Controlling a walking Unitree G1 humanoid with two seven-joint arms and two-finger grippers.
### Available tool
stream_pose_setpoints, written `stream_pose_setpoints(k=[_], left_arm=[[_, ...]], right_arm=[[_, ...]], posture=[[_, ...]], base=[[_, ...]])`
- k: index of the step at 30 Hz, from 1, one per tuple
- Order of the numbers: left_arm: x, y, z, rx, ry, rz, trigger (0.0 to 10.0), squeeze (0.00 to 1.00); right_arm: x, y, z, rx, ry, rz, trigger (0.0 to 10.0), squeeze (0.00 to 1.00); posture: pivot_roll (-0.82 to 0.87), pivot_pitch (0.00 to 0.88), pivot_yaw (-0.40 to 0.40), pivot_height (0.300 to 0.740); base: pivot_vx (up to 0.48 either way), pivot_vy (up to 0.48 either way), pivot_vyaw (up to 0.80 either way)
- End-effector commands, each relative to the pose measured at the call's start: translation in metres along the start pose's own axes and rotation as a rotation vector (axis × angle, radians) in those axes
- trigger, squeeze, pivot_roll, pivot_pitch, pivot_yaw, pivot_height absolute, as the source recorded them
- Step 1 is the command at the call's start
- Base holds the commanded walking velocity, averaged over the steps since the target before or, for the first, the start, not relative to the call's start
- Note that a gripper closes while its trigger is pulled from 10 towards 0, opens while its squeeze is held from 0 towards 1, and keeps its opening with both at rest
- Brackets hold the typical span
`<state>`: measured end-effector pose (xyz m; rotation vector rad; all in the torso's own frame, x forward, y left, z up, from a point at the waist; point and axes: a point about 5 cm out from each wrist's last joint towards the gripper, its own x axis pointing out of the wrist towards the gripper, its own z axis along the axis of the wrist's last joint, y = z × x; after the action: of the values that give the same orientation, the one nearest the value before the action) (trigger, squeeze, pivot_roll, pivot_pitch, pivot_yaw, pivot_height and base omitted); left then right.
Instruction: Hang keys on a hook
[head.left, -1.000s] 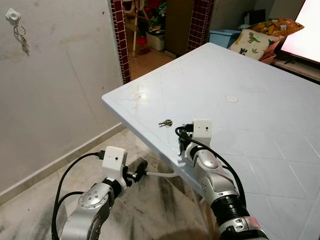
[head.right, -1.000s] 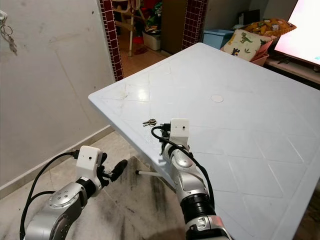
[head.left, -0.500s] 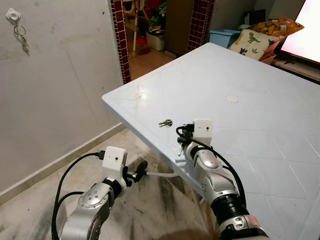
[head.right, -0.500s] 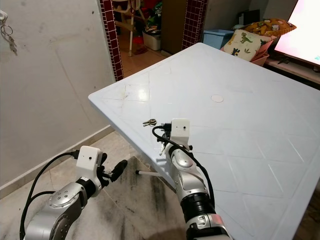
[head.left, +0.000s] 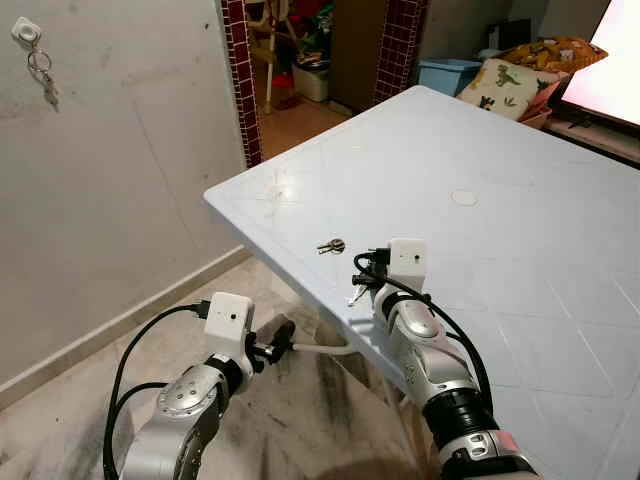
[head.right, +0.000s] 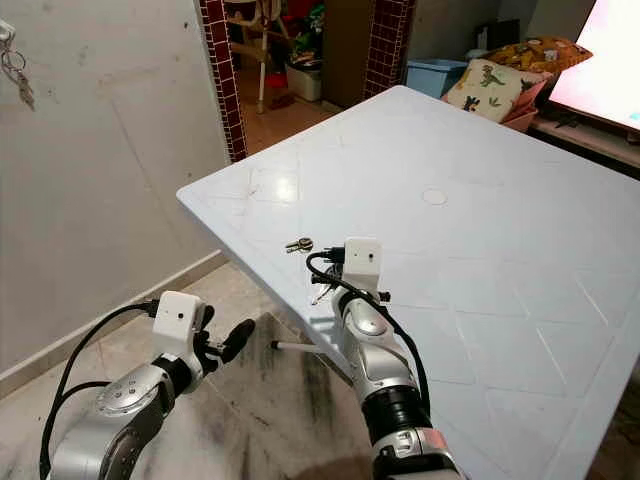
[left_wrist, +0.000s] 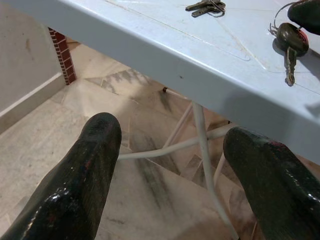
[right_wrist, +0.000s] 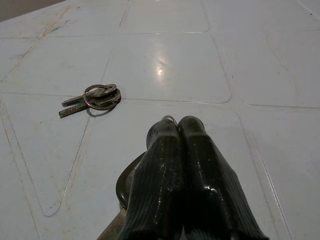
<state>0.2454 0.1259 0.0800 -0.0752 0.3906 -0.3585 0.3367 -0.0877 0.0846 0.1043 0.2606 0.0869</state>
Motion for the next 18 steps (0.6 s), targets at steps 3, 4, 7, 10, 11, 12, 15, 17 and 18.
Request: stream_pose_setpoints(k=[3, 4, 7, 10, 11, 12, 15, 17, 18], left_arm=[[0.000, 0.003, 0.000, -0.004, 0.004, 0.006, 10.0, 0.00], [0.000, 0.003, 0.000, -0.004, 0.004, 0.006, 10.0, 0.00], [0.000, 0.003, 0.000, -0.005, 0.004, 0.007, 10.0, 0.00], [0.000, 0.004, 0.000, -0.002, 0.002, 0.008, 10.0, 0.00], [0.000, 0.004, 0.000, 0.001, 0.000, 0.009, 10.0, 0.00], [-0.001, 0.004, 0.001, 0.007, -0.009, 0.016, 10.0, 0.00], [-0.002, 0.006, 0.004, 0.014, -0.034, 0.033, 10.0, 0.00], [-0.004, 0.007, 0.006, 0.024, -0.046, 0.051, 10.0, 0.00], [-0.004, 0.008, 0.006, 0.028, -0.053, 0.060, 10.0, 0.00]], right_arm=[[-0.002, 0.008, 0.025, -0.050, -0.121, 0.047, 0.0, 0.00], [-0.002, 0.008, 0.025, -0.050, -0.121, 0.047, 0.0, 0.00], [-0.007, 0.017, 0.046, -0.053, -0.219, 0.105, 0.0, 0.00], [-0.014, 0.022, 0.066, -0.052, -0.301, 0.146, 0.0, 0.00], [-0.015, 0.021, 0.068, -0.049, -0.305, 0.148, 0.0, 0.00], [-0.018, 0.020, 0.070, -0.053, -0.314, 0.147, 0.0, 0.00], [-0.023, 0.019, 0.074, -0.047, -0.324, 0.163, 3.0, 0.00], [-0.028, 0.018, 0.074, -0.059, -0.330, 0.165, 10.0, 0.00], [-0.030, 0.018, 0.073, -0.074, -0.333, 0.167, 10.0, 0.00]], posture=[[0.06, 0.032, -0.019, 0.740], [0.06, 0.032, -0.019, 0.740], [0.06, 0.032, -0.019, 0.740], [0.06, 0.027, -0.017, 0.740], [0.06, 0.026, -0.015, 0.740], [0.06, 0.024, -0.013, 0.740], [0.06, 0.024, -0.013, 0.740], [0.06, 0.017, -0.011, 0.740], [0.06, 0.017, -0.011, 0.740]], base=[[0.000, 0.000, 0.00], [0.000, 0.000, 0.00], [0.000, 0.000, 0.00], [0.000, 0.000, 0.00], [0.000, 0.000, 0.00], [0.000, 0.000, 0.00], [0.000, 0.000, 0.00], [0.000, 0.000, 0.00], [0.000, 0.000, 0.00]])
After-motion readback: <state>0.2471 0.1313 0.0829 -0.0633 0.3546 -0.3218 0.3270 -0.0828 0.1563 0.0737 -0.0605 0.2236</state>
